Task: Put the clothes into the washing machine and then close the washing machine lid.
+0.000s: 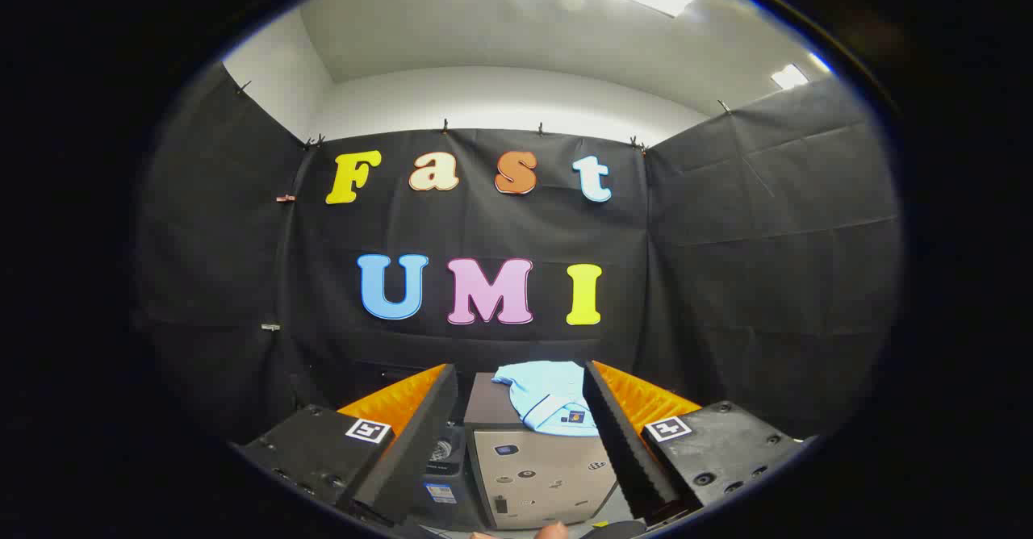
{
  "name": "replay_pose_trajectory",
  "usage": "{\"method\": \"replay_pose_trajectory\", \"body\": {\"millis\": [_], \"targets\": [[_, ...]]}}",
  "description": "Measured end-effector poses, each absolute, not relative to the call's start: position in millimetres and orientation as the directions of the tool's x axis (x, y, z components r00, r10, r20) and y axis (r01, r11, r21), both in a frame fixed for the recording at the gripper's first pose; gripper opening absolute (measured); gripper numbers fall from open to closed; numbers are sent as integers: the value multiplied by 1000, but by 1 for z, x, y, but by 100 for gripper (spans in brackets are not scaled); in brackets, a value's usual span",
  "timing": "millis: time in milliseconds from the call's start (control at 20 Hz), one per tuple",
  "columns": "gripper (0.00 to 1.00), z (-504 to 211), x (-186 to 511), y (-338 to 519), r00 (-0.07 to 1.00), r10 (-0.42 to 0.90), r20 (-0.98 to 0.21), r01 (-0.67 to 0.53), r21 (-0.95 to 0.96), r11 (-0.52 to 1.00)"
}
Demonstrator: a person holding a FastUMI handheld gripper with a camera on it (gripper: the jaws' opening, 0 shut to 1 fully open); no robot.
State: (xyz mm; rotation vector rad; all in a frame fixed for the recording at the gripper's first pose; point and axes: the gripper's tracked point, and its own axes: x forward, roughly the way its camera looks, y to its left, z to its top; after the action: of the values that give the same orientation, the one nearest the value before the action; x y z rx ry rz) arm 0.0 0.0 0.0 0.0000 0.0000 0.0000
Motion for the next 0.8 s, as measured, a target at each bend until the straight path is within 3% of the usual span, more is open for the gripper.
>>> {"method": "replay_pose_trajectory", "body": {"millis": [800], "targets": [[99,-2,2,6,1000,9,-6,-9,-6,1000]]}}
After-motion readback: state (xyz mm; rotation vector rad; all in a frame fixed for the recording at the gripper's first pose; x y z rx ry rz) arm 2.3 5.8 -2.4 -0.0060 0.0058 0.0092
